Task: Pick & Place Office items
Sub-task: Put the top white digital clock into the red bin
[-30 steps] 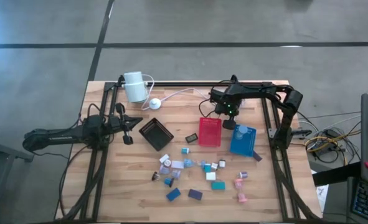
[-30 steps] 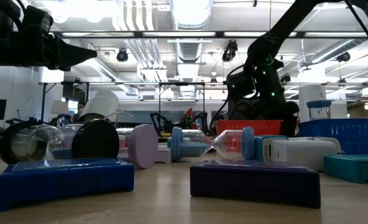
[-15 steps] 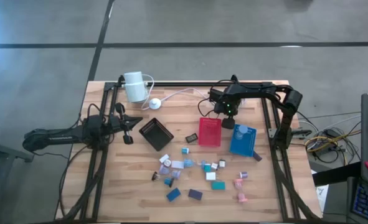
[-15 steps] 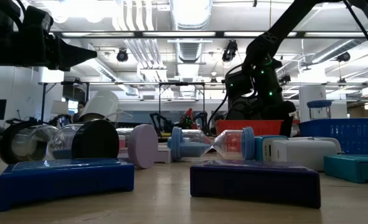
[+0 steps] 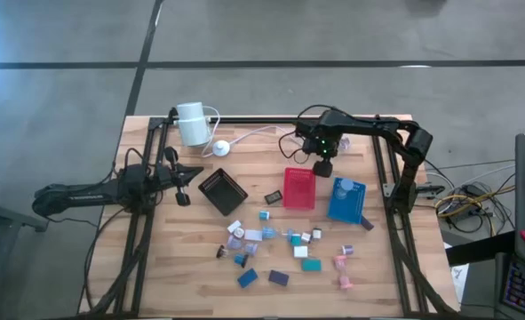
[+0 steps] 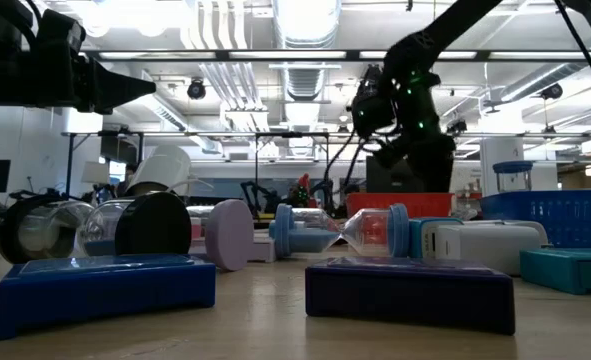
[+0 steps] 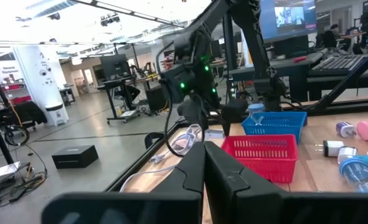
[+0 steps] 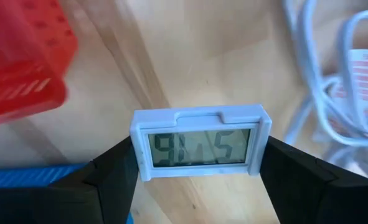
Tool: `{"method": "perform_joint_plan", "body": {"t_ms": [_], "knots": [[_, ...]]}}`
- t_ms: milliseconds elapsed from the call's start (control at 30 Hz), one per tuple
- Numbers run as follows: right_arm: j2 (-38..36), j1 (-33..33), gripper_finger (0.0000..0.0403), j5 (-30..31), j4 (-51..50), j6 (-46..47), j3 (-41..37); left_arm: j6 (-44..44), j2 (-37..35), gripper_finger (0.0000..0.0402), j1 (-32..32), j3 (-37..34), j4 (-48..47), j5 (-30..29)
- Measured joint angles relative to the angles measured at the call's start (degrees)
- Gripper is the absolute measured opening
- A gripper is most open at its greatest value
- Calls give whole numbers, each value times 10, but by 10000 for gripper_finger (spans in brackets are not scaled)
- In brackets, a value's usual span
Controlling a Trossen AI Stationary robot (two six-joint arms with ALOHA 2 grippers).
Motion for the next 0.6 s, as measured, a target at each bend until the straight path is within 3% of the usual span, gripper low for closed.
{"method": "perform_joint_plan", "body": {"t_ms": [267, 600], "knots": [[-63, 16, 274, -5, -13, 17, 43, 2, 0, 9, 0, 0, 0, 0], [-258, 42, 274, -111, 188, 45, -22, 2, 0, 9, 0, 0, 0, 0]]}}
